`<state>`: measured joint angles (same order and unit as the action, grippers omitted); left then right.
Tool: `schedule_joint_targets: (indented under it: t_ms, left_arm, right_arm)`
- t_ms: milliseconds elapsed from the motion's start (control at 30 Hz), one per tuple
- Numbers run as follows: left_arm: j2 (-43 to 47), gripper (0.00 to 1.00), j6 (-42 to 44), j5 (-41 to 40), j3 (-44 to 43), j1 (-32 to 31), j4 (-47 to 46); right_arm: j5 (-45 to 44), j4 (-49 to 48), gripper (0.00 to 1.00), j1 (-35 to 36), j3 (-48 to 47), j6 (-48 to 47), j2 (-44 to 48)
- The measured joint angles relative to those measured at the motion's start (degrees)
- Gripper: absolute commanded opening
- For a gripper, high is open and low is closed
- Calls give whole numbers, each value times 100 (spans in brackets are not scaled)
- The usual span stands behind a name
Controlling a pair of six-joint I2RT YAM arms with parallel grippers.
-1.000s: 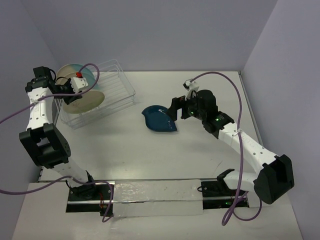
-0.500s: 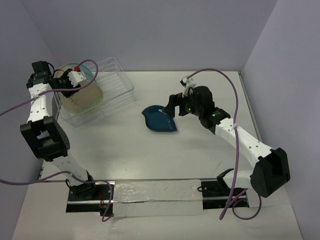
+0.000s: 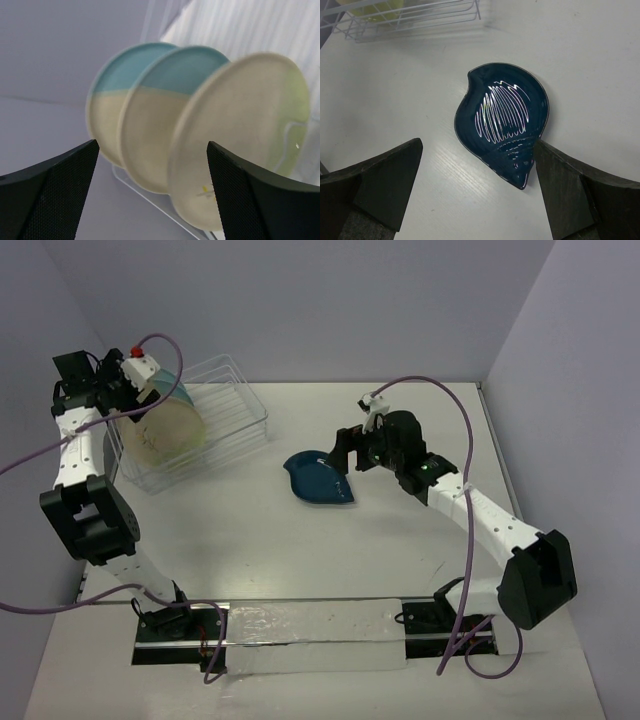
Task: Load the plates into the dish rack
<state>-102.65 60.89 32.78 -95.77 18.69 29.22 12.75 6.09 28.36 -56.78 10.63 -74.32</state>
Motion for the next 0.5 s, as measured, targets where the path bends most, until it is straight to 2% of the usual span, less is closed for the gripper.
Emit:
schedule_joint_targets:
  t_ms: [233, 500]
  left_arm:
    - [639, 99, -1833, -129, 0, -88, -1165]
    - [1644, 99, -5417, -239, 159, -693, -2764]
  right_arm:
    - [-361, -45, 100, 0, -23, 71, -122]
    - [-494, -200, 99, -237, -97, 560, -933]
